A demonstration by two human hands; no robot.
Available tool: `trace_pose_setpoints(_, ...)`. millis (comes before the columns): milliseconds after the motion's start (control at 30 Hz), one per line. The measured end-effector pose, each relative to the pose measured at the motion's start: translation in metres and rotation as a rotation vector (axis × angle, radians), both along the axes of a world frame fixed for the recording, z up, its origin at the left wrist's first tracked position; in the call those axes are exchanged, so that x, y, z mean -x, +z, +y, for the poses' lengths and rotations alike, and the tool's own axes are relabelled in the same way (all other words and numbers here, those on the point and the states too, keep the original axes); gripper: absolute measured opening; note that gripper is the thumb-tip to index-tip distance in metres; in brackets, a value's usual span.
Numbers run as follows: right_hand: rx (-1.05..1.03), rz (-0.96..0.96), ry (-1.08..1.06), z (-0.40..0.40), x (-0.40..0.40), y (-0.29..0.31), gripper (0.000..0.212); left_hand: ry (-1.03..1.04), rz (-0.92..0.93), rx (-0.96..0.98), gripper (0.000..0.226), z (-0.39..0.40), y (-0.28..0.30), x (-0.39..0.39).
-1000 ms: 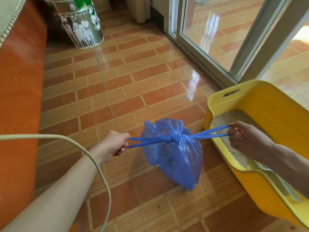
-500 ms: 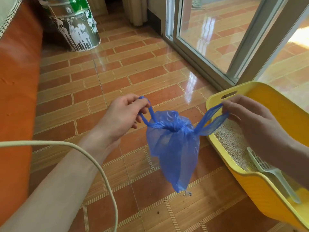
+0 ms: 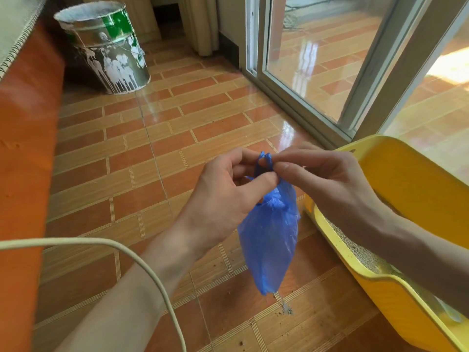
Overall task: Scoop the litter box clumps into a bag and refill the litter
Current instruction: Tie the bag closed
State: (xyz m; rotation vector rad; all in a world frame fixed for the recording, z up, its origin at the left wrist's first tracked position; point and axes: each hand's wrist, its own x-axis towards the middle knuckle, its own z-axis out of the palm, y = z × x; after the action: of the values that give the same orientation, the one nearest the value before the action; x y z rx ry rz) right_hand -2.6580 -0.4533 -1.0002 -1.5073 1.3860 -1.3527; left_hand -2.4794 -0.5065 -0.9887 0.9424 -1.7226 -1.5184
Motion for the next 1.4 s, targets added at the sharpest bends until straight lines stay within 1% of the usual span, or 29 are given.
trace_pose_setpoints(67, 0.031, 0.094, -0.019, -0.003, 0.001, -0.003, 0.014, -0.009, 0.0, 0.019, 0.02, -0.002, -0.002, 0.0)
trace_pose_setpoints(200, 0.084, 0.172, -0.014, -0.007, 0.004, -0.002, 0.016, 0.014, -0.033, 0.083, 0.02, -0.001, -0.004, 0.004)
trace_pose_setpoints(267, 0.089, 0.166, -0.034, -0.008, 0.007, -0.003, 0.012, 0.033, -0.047, 0.092, 0.015, -0.003, -0.004, 0.006)
trace_pose_setpoints(333, 0.079, 0.118, -0.07, -0.008, 0.01, -0.007, 0.011, 0.075, -0.027, 0.085, 0.015, -0.007, -0.001, 0.007)
trace_pose_setpoints(400, 0.055, 0.074, -0.092, -0.01, 0.011, -0.012, 0.015, 0.115, -0.017, 0.097, 0.017, -0.01, 0.003, 0.009)
trace_pose_setpoints(467, 0.001, 0.068, -0.014, -0.015, 0.009, -0.016, 0.026, 0.144, -0.017, 0.107, 0.019, -0.012, 0.006, 0.012)
trace_pose_setpoints(500, -0.02, 0.095, 0.047, -0.018, 0.007, -0.018, 0.029, 0.15, -0.018, 0.114, 0.019, -0.012, 0.006, 0.014)
trace_pose_setpoints(533, -0.025, 0.144, 0.093, -0.021, 0.004, -0.019, 0.028, 0.148, -0.023, 0.123, 0.018, -0.012, 0.006, 0.015)
trace_pose_setpoints(600, 0.012, 0.25, 0.12, -0.027, -0.001, -0.022, 0.016, 0.138, -0.041, 0.143, 0.013, -0.012, 0.004, 0.015)
trace_pose_setpoints(633, 0.036, 0.278, 0.112, -0.03, -0.003, -0.023, 0.012, 0.14, -0.06, 0.151, 0.015, -0.013, 0.003, 0.013)
trace_pose_setpoints(700, 0.061, 0.282, 0.096, -0.037, -0.003, -0.025, 0.014, 0.155, -0.111, 0.151, 0.023, -0.016, 0.003, 0.011)
trace_pose_setpoints(767, 0.072, 0.285, 0.095, -0.041, -0.004, -0.025, 0.013, 0.175, -0.133, 0.126, 0.026, -0.023, 0.005, 0.007)
trace_pose_setpoints(833, 0.076, 0.274, 0.116, -0.044, -0.005, -0.026, 0.01, 0.215, -0.125, 0.052, 0.022, -0.029, 0.007, 0.004)
trace_pose_setpoints(933, 0.056, 0.164, 0.129, -0.047, -0.007, -0.025, 0.009, 0.281, -0.058, -0.116, 0.016, -0.033, 0.011, 0.001)
trace_pose_setpoints(1000, 0.014, 0.082, 0.109, -0.05, -0.008, -0.018, 0.011, 0.297, -0.035, -0.158, 0.015, -0.03, 0.017, 0.002)
trace_pose_setpoints(1100, -0.07, -0.003, 0.071, -0.047, -0.007, 0.014, 0.015, 0.338, -0.06, -0.134, 0.022, -0.015, 0.036, 0.008)
trace_pose_setpoints(1200, -0.155, 0.001, 0.102, -0.039, -0.002, 0.073, 0.018, 0.472, -0.049, -0.131, 0.021, 0.0, 0.073, 0.013)
trace_pose_setpoints(1267, -0.212, 0.021, 0.123, -0.036, 0.001, 0.123, 0.019, 0.518, -0.094, -0.093, 0.02, 0.006, 0.113, 0.012)
trace_pose_setpoints(1333, -0.266, 0.04, 0.137, -0.032, 0.004, 0.178, 0.019, 0.51, -0.17, -0.049, 0.024, 0.01, 0.162, 0.006)
trace_pose_setpoints(1400, -0.31, 0.103, 0.166, -0.029, 0.005, 0.236, 0.017, 0.485, -0.213, -0.021, 0.031, 0.009, 0.216, -0.003)
